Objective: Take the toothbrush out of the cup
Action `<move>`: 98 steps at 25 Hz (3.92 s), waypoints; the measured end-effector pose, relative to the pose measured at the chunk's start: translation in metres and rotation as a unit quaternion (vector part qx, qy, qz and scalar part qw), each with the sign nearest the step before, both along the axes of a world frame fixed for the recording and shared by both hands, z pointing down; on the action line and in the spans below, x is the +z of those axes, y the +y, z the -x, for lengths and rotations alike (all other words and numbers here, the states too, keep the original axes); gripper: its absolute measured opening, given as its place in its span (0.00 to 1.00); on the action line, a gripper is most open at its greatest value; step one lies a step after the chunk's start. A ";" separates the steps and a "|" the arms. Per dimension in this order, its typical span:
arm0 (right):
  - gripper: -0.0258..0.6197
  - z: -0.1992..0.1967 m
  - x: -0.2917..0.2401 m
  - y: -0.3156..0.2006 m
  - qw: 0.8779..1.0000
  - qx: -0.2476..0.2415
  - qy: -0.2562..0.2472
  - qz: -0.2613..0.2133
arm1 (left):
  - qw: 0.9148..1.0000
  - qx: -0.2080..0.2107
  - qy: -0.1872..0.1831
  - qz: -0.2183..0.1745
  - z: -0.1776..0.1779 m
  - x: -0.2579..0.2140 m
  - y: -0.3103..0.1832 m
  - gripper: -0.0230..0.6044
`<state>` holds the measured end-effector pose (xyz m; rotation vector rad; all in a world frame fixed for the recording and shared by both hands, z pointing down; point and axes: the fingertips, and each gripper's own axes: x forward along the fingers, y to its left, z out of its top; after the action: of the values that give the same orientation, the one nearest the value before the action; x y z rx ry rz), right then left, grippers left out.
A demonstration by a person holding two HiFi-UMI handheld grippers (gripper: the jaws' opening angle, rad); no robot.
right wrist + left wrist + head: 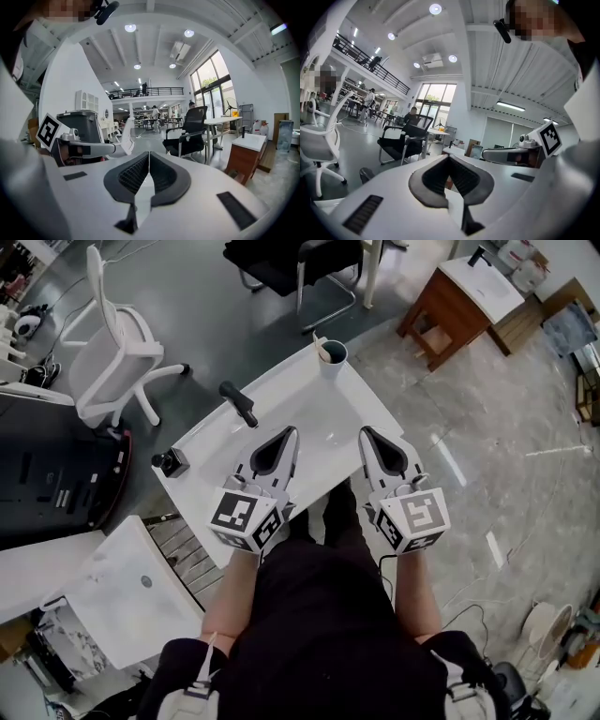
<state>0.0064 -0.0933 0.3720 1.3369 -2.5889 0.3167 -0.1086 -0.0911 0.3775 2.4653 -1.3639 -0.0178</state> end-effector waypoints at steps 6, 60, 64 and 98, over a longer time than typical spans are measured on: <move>0.09 0.015 0.017 -0.049 0.998 -0.062 0.004 0.020 | 0.999 -0.049 -0.012 0.015 0.004 0.006 -0.028 0.06; 0.23 0.075 0.189 -0.223 0.971 -0.160 0.158 0.080 | 0.960 -0.254 -0.048 0.111 -0.022 0.049 -0.098 0.06; 0.18 0.075 0.188 -0.225 0.971 -0.154 0.162 0.082 | 0.959 -0.256 -0.049 0.109 -0.021 0.047 -0.097 0.06; 0.10 0.022 0.044 -0.219 0.999 0.005 -0.033 0.037 | 0.987 -0.156 -0.044 0.010 0.004 -0.004 -0.058 0.06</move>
<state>-0.0151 -0.3124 0.4157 1.3371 -2.5958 0.4604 -0.1126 -0.1490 0.3739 2.2342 -1.7669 0.0324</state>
